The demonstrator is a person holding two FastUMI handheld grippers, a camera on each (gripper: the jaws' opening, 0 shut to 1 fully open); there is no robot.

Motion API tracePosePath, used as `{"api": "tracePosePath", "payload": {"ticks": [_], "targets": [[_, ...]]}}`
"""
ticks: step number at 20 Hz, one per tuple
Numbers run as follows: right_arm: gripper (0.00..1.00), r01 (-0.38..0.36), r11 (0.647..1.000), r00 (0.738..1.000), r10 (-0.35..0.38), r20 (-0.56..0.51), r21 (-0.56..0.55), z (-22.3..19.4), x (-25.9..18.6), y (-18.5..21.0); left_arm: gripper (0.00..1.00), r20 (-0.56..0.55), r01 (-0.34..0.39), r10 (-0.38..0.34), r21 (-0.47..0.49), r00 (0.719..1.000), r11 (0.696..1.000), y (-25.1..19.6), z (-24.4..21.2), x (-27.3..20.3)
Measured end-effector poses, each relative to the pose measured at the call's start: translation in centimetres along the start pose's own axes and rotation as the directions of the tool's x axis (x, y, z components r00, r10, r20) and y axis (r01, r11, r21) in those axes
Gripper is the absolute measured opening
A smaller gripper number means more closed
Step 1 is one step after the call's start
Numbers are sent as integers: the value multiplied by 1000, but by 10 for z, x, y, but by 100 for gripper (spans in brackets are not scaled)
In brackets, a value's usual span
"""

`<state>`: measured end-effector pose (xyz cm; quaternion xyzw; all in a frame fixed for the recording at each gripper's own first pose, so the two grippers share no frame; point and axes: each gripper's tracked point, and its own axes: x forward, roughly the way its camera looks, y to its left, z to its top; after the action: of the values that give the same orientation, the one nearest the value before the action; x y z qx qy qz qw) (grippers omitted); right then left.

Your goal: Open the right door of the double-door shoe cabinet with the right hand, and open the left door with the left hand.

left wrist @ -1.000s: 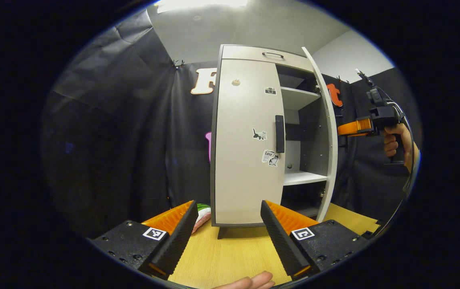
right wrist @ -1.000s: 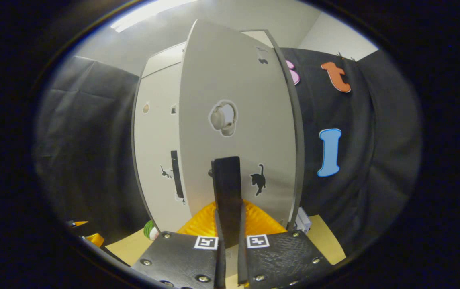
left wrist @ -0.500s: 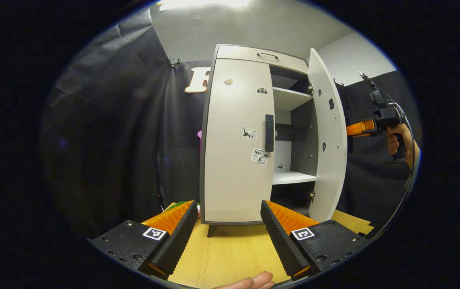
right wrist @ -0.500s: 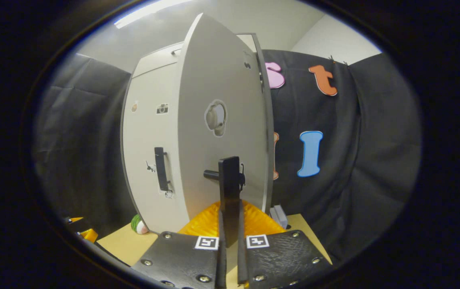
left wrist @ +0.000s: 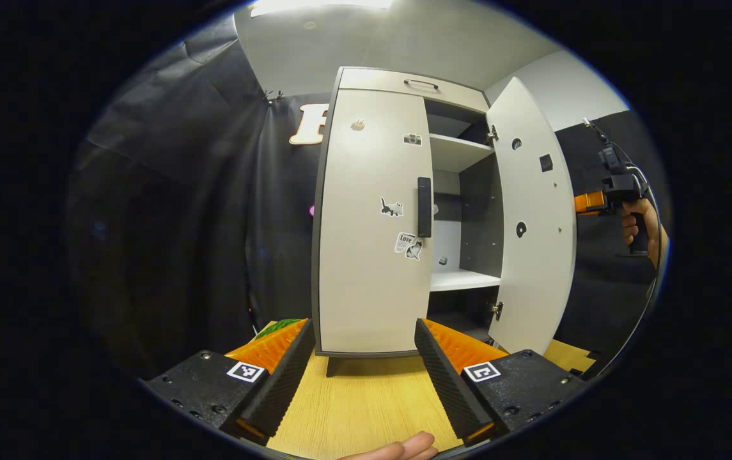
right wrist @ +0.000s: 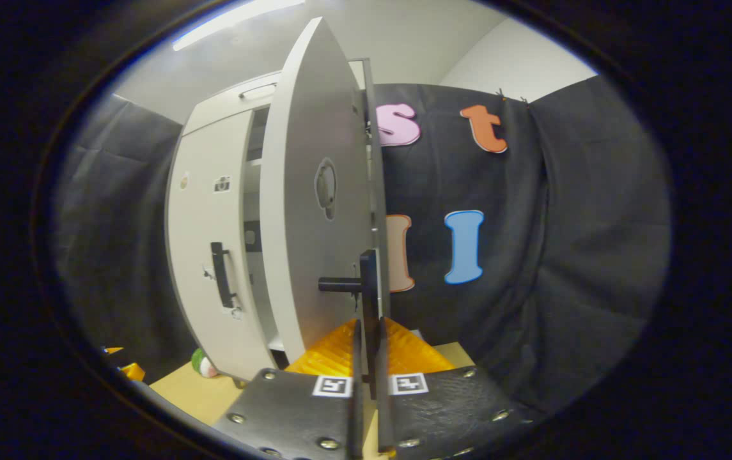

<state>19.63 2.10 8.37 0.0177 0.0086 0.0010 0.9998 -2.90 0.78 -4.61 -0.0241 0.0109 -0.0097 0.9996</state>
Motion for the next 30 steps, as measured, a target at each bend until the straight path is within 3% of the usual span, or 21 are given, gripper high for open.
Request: {"api": "tracePosePath", "payload": {"ticks": [1,5,13,14,15,18,19,21,25,27,30], "targets": [[1,19,1000,1000,-19,1,17,6,-11,-10,97,3,8,-8,-4,1000,1000,-4,1,1],[1,-44,993,999,45,-1,109,7,-21,-17,97,-10,23,-23,6,1000,1000,-14,2,6],[4,-66,987,998,67,1,148,1,-48,-36,97,-9,-5,5,35,1000,999,-14,14,24],[23,-56,987,998,54,19,150,2,-52,-41,97,-3,-6,6,35,1000,999,-16,20,28],[22,-58,986,998,54,34,156,4,-64,-42,97,6,4,-4,31,1000,1000,-21,26,33],[86,-35,988,998,27,52,151,-3,-92,-46,97,16,27,-27,23,1000,999,-36,41,50],[81,-28,990,998,20,53,136,-8,-102,-48,97,21,29,-29,24,999,999,-40,47,56],[97,-1,996,999,-3,52,88,-20,-118,-51,97,45,46,-47,25,998,999,-51,60,67],[97,4,999,997,-6,71,33,-50,-149,-40,97,65,82,-83,11,994,997,-64,76,94],[98,-2,999,996,-2,89,44,-60,-165,-34,97,78,68,-67,-3,995,998,-62,88,110],[98,-25,998,992,19,125,51,-69,-188,-17,97,184,6,-10,21,983,1000,-57,122,135]]}}
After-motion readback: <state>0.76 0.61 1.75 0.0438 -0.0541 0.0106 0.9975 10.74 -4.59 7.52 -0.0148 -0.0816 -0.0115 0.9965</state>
